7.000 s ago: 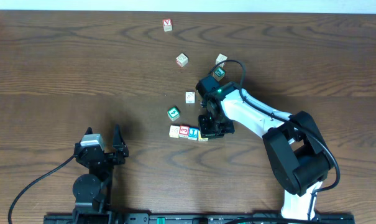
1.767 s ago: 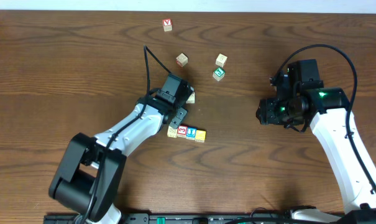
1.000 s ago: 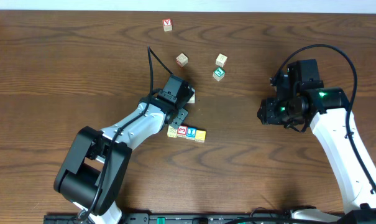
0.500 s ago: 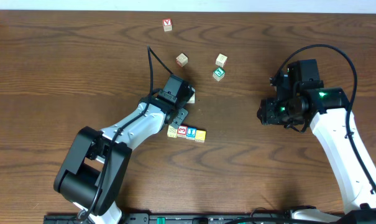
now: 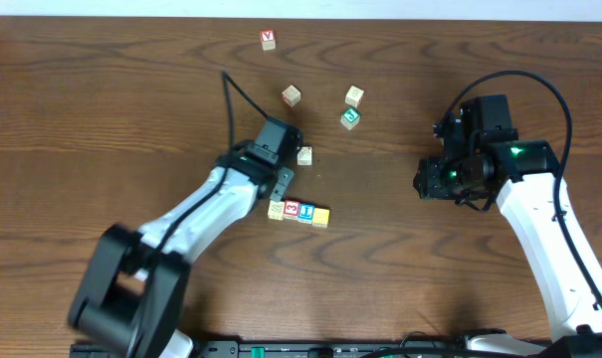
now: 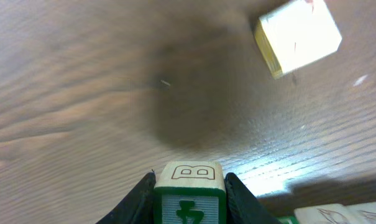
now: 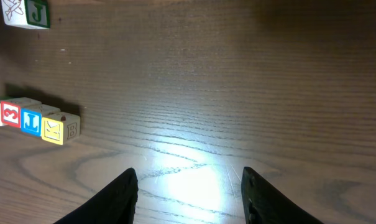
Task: Lift 5 blocks
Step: 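Carry the green block down-left and lower it beside the row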
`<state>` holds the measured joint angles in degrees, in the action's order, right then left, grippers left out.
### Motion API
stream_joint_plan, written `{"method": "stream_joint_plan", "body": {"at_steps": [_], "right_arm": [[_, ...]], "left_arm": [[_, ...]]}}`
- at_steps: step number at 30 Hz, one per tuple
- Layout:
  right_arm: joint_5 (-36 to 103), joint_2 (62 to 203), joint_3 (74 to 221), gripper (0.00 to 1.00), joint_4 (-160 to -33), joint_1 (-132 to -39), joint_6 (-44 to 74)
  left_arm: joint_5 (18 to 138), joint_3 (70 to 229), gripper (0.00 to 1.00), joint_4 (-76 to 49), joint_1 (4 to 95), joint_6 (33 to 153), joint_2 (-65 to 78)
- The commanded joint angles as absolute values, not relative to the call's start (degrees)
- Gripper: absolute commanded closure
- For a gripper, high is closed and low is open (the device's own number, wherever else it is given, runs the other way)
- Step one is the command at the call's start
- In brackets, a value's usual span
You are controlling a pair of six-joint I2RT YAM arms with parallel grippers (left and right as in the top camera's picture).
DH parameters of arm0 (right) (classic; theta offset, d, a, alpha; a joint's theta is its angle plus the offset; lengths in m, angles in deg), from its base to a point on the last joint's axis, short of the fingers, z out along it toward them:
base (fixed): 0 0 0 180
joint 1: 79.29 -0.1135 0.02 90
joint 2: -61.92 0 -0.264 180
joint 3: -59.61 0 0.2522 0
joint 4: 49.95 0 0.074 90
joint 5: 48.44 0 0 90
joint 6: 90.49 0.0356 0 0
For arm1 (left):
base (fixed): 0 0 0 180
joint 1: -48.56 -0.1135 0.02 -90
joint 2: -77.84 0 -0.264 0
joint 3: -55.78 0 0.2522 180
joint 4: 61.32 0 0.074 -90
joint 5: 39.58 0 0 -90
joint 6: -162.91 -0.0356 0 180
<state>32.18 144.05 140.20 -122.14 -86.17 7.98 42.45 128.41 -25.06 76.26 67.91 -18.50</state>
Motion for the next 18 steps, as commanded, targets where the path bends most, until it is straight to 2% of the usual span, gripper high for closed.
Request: {"method": "stream_joint_plan", "body": {"at_steps": [1,6,12,15,18], "right_arm": [[32.5,144.3,140.0,0.49,-122.4,-85.7,7.6],[32.5,144.3,140.0,0.52,-123.4,-85.7,7.6],[32.5,144.3,140.0,0.57,-123.4,-85.8,7.6],[32.5,144.3,140.0,0.57,-123.5,-85.8,7.6],[32.5,144.3,140.0,0.59,-123.4,-85.8,7.6]], "left_arm": [[40.7,129.5,0.92,-23.4,73.7,76.7,-11.8],[43.0,128.8,0.93,-20.3,68.1,81.2,-3.4],[65.8,125.1,0.92,-20.2,55.1,74.5,6.2],[69.9,121.5,0.93,-18.9,50.0,72.4,9.5],[74.0,115.4,0.93,-18.3,48.7,71.5,12.3]]}}
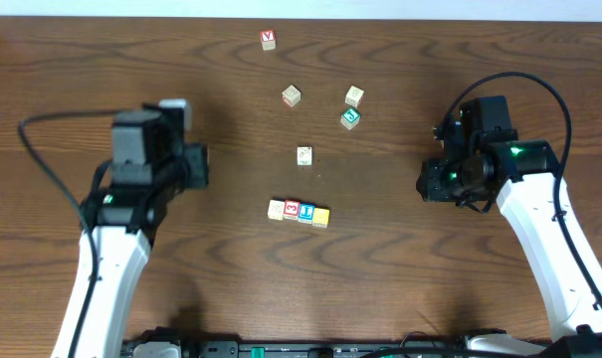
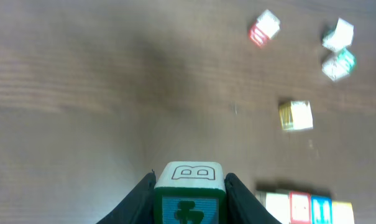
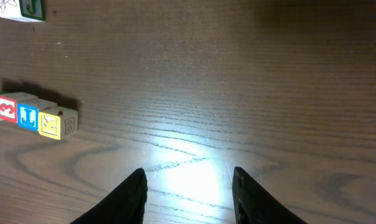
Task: Lift 5 blocks
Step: 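Carry the green block down-left and lower it beside the row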
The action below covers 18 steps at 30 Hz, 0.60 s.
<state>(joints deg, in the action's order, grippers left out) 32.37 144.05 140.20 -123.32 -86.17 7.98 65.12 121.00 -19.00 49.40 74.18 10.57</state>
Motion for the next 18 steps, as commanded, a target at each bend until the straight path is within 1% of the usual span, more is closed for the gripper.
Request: {"method": "stream_joint_plan", "body": {"at_steps": [1,5,10,14,18], "right_arm": [[32.5,144.3,140.0,0.59,-123.3,-85.8,7.6],[32.3,144.3,140.0,0.60,-123.3,-85.8,7.6],[32.0,144.3,140.0,0.60,-123.3,-85.9,7.6],[31.7,144.3,140.0,0.60,-123.3,-86.7,9.0],[30.9,144.3,139.9,0.61,-122.6,-88.4,9.8]], "left_arm": [[73.9,112.8,0.93,-18.9,49.0,71.6,13.0],[73.8,104.5,0.92,-23.2,49.7,72.9,14.3],[73.4,101.6,0.93,-26.2,49.7,75.1,14.2],[66.0,101.6,0.93,-27.1,50.3,81.8,14.2],[59.9,101.6,0.93,-28.0,54.3,86.7,13.8]]}}
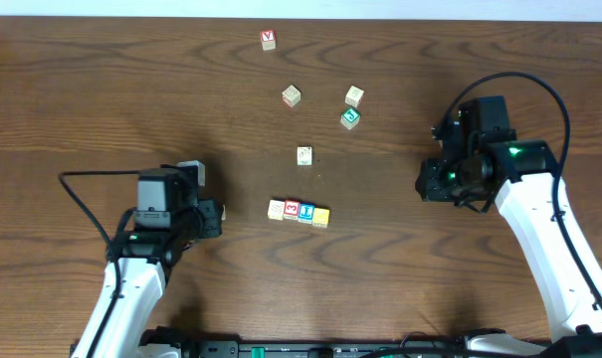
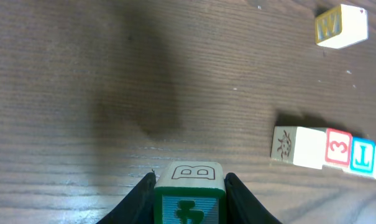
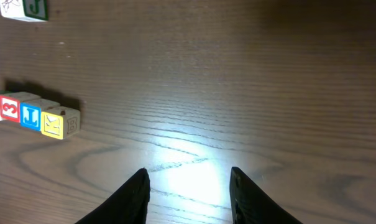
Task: Lift 5 blocks
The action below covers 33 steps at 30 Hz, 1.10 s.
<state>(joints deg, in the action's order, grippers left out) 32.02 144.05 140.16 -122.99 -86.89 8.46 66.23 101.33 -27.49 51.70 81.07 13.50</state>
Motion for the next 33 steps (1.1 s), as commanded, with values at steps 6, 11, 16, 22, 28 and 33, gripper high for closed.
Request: {"method": "stream_joint_plan", "body": {"at_steps": [6,11,16,22,28,33], "right_arm": [[30.9,144.3,137.5,0.61,-119.7,-91.8,11.7],[31.0,144.3,133.6,0.61,-117.5,-93.8,11.9],[31.0,144.3,128.9,0.60,-114.4,-94.4,12.3],[30.7,144.3,125.1,0.59,-110.9,-94.4,14.3],[30.7,144.3,123.9,0.58,-109.9,-94.4,14.7],[30.6,144.3,123.9,0.58,-109.8,-94.4,14.7]], "left_arm": [[55.2,101.6,0.93,-32.1,63.7,86.7,8.5],[54.2,101.6,0.93,-36.0,66.8,86.7,2.2],[56.0,101.6,0.92,-39.3,67.0,86.8,-1.7],[57.3,101.6,0.93,-42.2,68.2,85.2,-2.5],[57.2,101.6,0.93,-44.5,71.5,84.3,-2.5],[56.4,101.6,0.92,-45.1,72.5,84.4,-2.7]]}}
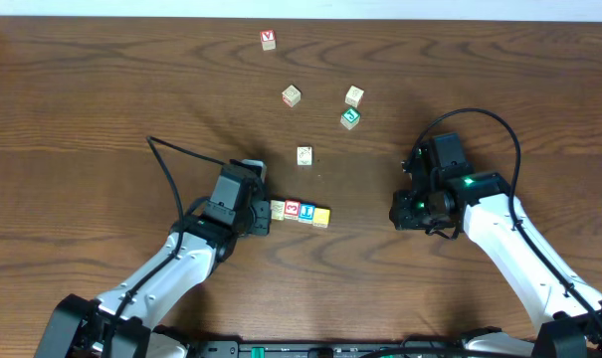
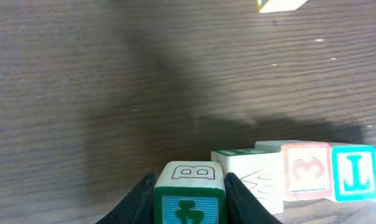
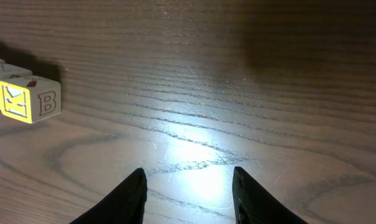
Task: Lift 5 blocks
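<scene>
My left gripper [image 2: 189, 178] is shut on a wooden block [image 2: 189, 205] with a B on top and a green-framed blue face. It sits close to the left end of a row of blocks: a pale one [image 2: 253, 177], a red 3 [image 2: 304, 179] and a blue J [image 2: 355, 180]. Overhead, the left gripper [image 1: 255, 215] is beside that row [image 1: 299, 211], whose right end is a yellow K block [image 3: 31, 99]. Whether the held block touches the table I cannot tell. My right gripper [image 3: 188, 190] hangs open over bare wood, right of the row [image 1: 408, 211].
Loose blocks lie farther back: one just behind the row [image 1: 304, 155], a tan one [image 1: 292, 95], a pale one [image 1: 354, 95], a green one [image 1: 350, 118] and a red one [image 1: 269, 40] near the far edge. Black cables arc over both arms.
My left gripper, still holding the B block, has moved from the left part of the table to the row's left end. My right arm has moved left and nearer, closer to the row.
The left gripper held the B block throughout. First it was just behind the row by the lone block, then far left at mid-table, then lower left, and now at the row's left end. The right gripper stayed open, shifting only lately.
</scene>
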`<state>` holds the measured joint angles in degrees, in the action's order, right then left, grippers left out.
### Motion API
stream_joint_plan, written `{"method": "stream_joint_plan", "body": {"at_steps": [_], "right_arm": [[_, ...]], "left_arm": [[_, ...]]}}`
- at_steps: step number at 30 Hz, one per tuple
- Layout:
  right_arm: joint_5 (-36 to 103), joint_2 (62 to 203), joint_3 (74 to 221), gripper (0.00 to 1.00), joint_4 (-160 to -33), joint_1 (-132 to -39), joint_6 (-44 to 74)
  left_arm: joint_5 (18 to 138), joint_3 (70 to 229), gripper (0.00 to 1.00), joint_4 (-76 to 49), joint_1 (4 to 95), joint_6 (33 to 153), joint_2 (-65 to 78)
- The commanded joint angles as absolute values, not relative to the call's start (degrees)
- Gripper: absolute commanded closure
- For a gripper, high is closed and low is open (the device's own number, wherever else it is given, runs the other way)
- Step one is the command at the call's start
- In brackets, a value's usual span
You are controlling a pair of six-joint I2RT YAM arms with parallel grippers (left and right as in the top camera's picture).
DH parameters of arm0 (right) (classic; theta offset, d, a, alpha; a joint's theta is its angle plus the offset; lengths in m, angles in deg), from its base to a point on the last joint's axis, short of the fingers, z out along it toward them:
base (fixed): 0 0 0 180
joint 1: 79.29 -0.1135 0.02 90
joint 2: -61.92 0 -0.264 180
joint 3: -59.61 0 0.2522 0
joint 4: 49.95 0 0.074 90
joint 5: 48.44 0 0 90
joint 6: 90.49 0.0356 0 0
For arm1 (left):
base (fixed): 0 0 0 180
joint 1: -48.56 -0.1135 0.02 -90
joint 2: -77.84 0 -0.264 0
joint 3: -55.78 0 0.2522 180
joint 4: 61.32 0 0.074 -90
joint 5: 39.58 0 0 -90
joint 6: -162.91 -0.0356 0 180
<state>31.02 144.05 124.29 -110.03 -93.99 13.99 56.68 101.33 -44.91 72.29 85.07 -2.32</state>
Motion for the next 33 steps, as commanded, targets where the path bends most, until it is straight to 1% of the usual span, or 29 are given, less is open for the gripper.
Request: {"method": "stream_joint_plan", "body": {"at_steps": [1,4,10,13,15,27,30,33], "right_arm": [[30.5,144.3,123.9,0.58,-109.9,-94.4,14.7],[30.5,144.3,123.9,0.58,-110.0,-94.4,14.7],[30.5,144.3,123.9,0.58,-110.0,-94.4,14.7],[30.5,144.3,123.9,0.58,-110.0,-94.4,14.7],[30.5,144.3,123.9,0.58,-110.0,-94.4,14.7],[30.5,144.3,123.9,0.57,-110.0,-94.4,14.7],[30.5,144.3,123.9,0.57,-109.9,-94.4,14.7],[30.5,144.3,123.9,0.57,-109.9,-94.4,14.7]], "left_arm": [[55.8,101.6,0.92,-45.1,72.5,84.4,-2.7],[53.8,101.6,0.92,-45.1,72.5,84.4,-2.7],[53.8,101.6,0.92,-45.1,72.5,84.4,-2.7],[53.8,101.6,0.91,-45.1,72.5,84.4,-2.7],[53.8,101.6,0.88,-45.0,72.5,84.4,-2.7],[54.6,101.6,0.87,-44.6,72.5,84.4,-2.7],[55.8,101.6,0.84,-44.6,72.5,84.4,-2.7],[56.0,101.6,0.83,-44.6,72.5,84.4,-2.7]]}}
